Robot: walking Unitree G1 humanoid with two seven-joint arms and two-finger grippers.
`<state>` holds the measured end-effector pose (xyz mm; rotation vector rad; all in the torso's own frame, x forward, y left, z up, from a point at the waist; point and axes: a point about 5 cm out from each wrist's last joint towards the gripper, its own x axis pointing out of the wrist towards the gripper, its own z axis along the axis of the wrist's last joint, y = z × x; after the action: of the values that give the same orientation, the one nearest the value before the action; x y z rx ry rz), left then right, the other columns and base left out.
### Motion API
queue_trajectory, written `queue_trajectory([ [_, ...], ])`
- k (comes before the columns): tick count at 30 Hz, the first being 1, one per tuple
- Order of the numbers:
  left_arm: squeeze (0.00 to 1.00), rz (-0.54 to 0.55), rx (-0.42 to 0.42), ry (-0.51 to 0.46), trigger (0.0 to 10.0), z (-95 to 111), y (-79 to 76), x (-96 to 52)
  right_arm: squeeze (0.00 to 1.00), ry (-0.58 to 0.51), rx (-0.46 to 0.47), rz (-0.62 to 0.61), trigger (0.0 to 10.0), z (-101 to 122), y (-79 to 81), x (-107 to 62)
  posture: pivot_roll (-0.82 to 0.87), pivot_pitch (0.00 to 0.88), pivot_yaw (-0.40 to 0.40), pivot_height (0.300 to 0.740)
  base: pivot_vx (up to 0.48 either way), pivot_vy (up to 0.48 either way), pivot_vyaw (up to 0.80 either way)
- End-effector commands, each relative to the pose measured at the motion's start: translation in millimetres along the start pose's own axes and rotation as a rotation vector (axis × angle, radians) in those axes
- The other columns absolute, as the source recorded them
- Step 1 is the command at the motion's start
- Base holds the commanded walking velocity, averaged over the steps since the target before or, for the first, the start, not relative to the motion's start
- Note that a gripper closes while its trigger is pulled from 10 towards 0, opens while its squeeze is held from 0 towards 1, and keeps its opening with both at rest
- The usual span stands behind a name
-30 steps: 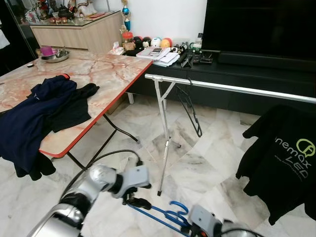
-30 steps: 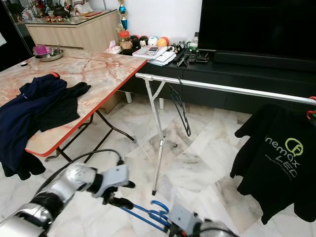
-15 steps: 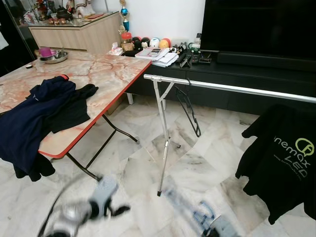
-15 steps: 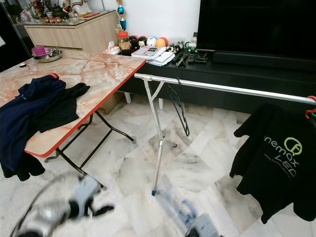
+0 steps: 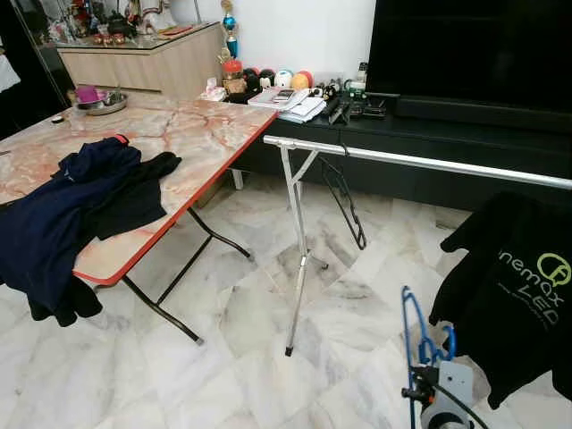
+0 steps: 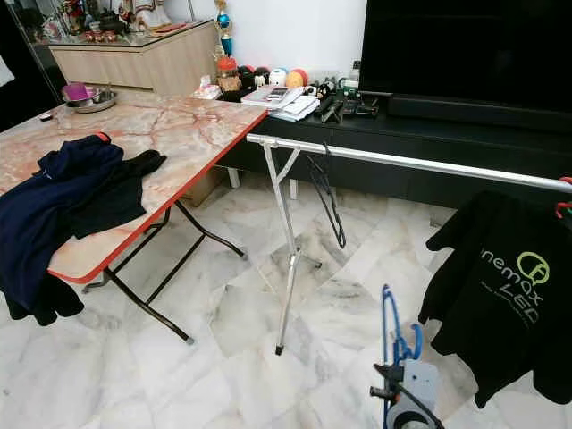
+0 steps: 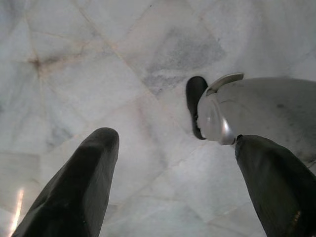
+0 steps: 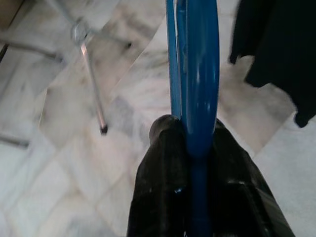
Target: Hang hanger
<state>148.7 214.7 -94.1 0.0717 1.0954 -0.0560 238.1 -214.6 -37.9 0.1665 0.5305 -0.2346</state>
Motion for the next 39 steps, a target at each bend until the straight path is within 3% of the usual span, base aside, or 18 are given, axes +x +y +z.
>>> queue_trajectory([
  [1,0.0,0.019,-0.034,0.013,10.0,-4.8,2.5,-0.9,0.0,-0.043,0.035,-0.014,10.0,11.0,3.1,3.6,0.07,0.0,0.019,0.74,0.0,0.0,0.0],
  [12,0.0,0.002,0.005,0.015,10.0,-3.3,9.6,-2.4,0.0,-0.085,0.061,-0.029,10.0,21.4,14.8,7.5,0.07,0.0,0.027,0.74,0.295,0.0,0.0],
  [17,0.0,-0.008,0.028,0.056,10.0,-16.8,10.6,-4.7,0.0,-0.119,0.028,0.006,10.0,27.9,27.2,9.1,0.07,0.0,0.024,0.74,0.319,0.0,0.0],
  [26,0.0,-0.005,0.026,0.092,10.0,-28.1,10.5,-6.6,0.0,-0.141,0.005,0.021,10.0,31.8,29.8,9.6,0.07,0.0,0.023,0.74,0.32,0.0,0.0],
  [39,0.0,-0.018,0.029,0.081,10.0,-24.8,8.8,-5.7,0.0,-0.149,-0.004,0.027,10.0,34.7,33.7,10.7,0.07,0.0,0.024,0.74,0.32,0.0,0.0],
])
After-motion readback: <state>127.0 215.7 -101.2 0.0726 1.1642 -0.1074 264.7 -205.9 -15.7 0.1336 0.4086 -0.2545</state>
